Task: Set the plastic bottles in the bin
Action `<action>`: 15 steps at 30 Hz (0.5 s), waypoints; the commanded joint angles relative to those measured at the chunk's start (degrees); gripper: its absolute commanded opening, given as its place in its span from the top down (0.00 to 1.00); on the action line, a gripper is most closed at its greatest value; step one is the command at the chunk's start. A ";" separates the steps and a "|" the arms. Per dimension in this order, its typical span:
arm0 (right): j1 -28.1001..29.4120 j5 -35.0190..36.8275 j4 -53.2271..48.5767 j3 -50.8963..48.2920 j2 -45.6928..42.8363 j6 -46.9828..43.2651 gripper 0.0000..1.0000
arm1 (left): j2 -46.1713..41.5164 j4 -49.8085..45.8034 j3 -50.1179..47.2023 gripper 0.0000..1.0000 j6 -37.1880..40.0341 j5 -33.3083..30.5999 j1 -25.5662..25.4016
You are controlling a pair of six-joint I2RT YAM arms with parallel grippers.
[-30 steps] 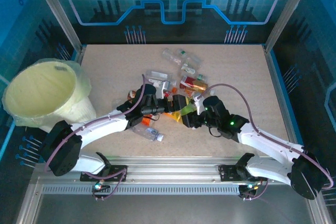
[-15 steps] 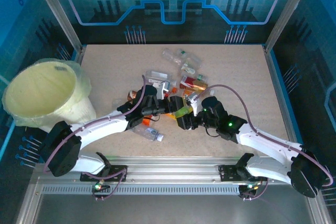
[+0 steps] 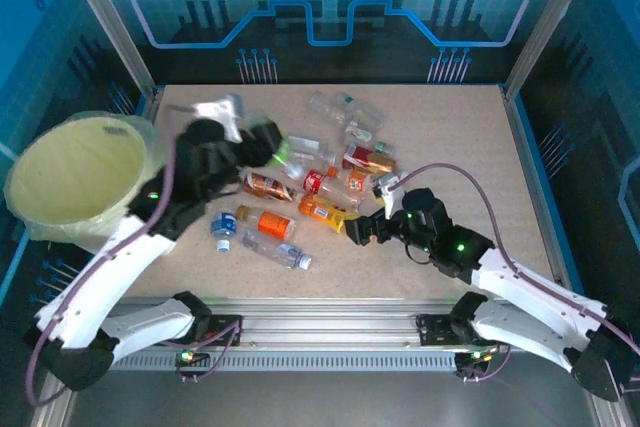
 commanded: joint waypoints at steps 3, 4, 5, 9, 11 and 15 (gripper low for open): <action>-0.30 8.60 -3.11 0.28 -2.48 0.94 0.00 | 0.41 -20.10 13.97 0.51 14.23 -19.92 8.01; -0.41 9.21 -3.10 -0.16 -2.94 1.11 0.00 | 1.23 -21.10 16.19 0.50 15.97 -22.76 9.71; -0.44 9.54 -3.14 -0.45 -3.21 1.28 0.00 | 1.81 -21.45 17.60 0.50 17.27 -24.39 11.50; -0.89 10.84 -3.71 -1.75 -4.24 2.05 0.00 | 5.53 -22.15 22.54 0.50 20.98 -23.67 22.91; -1.23 11.10 -3.76 -2.40 -4.60 2.22 0.00 | 7.33 -22.80 24.19 0.50 20.82 -20.68 29.32; -2.32 11.64 -3.89 -3.47 -4.98 3.01 0.00 | 10.99 -25.10 27.73 0.49 17.81 -8.73 42.40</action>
